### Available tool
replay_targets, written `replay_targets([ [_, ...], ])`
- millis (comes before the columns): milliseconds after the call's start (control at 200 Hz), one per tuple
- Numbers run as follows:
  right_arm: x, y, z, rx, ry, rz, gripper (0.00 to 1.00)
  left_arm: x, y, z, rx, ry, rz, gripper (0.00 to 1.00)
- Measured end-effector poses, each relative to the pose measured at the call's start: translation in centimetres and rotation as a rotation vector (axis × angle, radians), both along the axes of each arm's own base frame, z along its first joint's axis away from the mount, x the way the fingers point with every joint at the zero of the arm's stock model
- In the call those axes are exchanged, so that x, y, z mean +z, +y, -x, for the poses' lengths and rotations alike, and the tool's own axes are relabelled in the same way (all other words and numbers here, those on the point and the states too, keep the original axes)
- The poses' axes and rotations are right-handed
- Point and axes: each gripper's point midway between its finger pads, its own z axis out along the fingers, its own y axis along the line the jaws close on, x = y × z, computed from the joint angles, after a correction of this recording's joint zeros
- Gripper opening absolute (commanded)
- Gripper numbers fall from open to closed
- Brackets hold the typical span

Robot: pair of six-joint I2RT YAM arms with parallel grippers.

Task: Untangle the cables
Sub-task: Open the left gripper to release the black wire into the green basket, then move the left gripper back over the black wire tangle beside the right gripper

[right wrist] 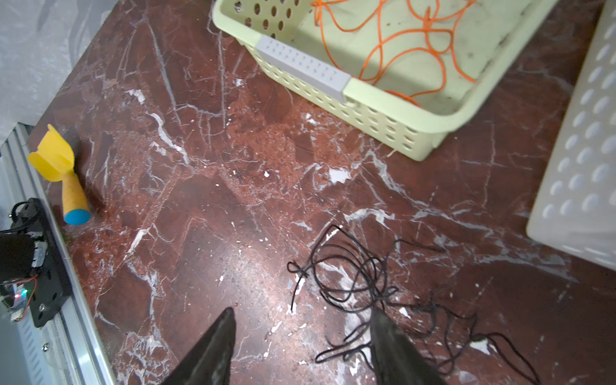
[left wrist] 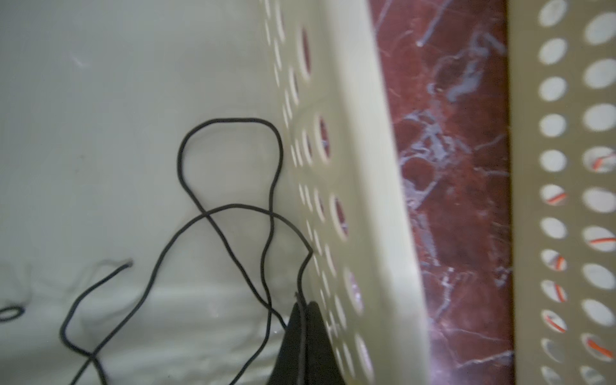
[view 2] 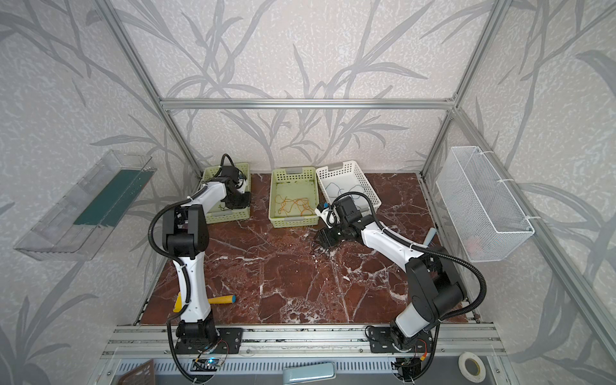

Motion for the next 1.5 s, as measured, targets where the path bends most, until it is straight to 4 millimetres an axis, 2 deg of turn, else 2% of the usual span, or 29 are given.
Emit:
replay_targets([
  [40,-0.5,-0.6,-0.1,-0.022,0.011,0.010,0.63,0.2,-0.8,0.4,-0.009,0.002,0.003,0.12],
  [130,-1.6,-1.9,-0.2,-0.080,0.036,0.038,0.63,1.0,-2.0,1.7,0.003,-0.004,0.008,0.35],
  [230,-2.4,-2.8,-0.5,-0.137,0.053,0.069,0.62,2.3,-2.2,3.7,0.027,-0.032,0.001,0.50],
  [300,-3.2,-3.4,-0.9,-0.175,0.067,0.092,0.60,3.9,-1.8,4.8,0.046,-0.078,-0.014,0.61],
  [365,-4.4,-3.8,-1.0,-0.201,0.094,0.117,0.58,6.3,-1.5,5.5,0.059,-0.147,-0.031,0.70],
  [500,-6.6,-4.5,-1.1,-0.246,0.137,0.170,0.55,11.4,-1.7,6.0,0.057,-0.307,-0.066,0.72],
  [580,-7.0,-4.9,-1.4,-0.271,0.137,0.189,0.53,13.7,-3.4,6.7,0.018,-0.383,-0.073,0.72],
  [655,-6.7,-5.1,-1.8,-0.289,0.128,0.193,0.52,14.5,-5.8,7.7,-0.047,-0.430,-0.083,0.69],
  [725,-6.3,-5.4,-2.4,-0.313,0.122,0.184,0.51,14.1,-8.8,8.9,-0.140,-0.459,-0.085,0.66],
  [785,-6.2,-5.7,-3.0,-0.334,0.121,0.177,0.51,13.0,-11.5,10.2,-0.235,-0.469,-0.084,0.65],
  [885,-6.7,-6.2,-3.4,-0.353,0.132,0.181,0.51,11.1,-15.8,12.1,-0.381,-0.452,-0.076,0.65],
  [955,-7.1,-6.5,-3.5,-0.362,0.141,0.185,0.51,10.6,-18.7,13.0,-0.450,-0.451,-0.047,0.65],
  [1090,-7.3,-6.4,-4.0,-0.363,0.143,0.187,0.42,8.6,-23.1,14.5,-0.537,-0.423,0.022,0.65],
  [1199,-7.3,-6.2,-4.4,-0.365,0.138,0.183,0.34,5.3,-25.6,15.8,-0.577,-0.342,0.069,0.64],
  [1294,-7.3,-6.2,-4.4,-0.363,0.138,0.183,0.28,3.1,-27.0,16.8,-0.584,-0.276,0.113,0.64],
  [1364,-7.3,-6.2,-4.4,-0.363,0.137,0.183,0.24,2.4,-27.6,17.2,-0.577,-0.250,0.144,0.64],
  [1504,-7.4,-6.2,-4.4,-0.361,0.139,0.183,0.19,2.4,-28.4,17.1,-0.550,-0.240,0.204,0.62],
])
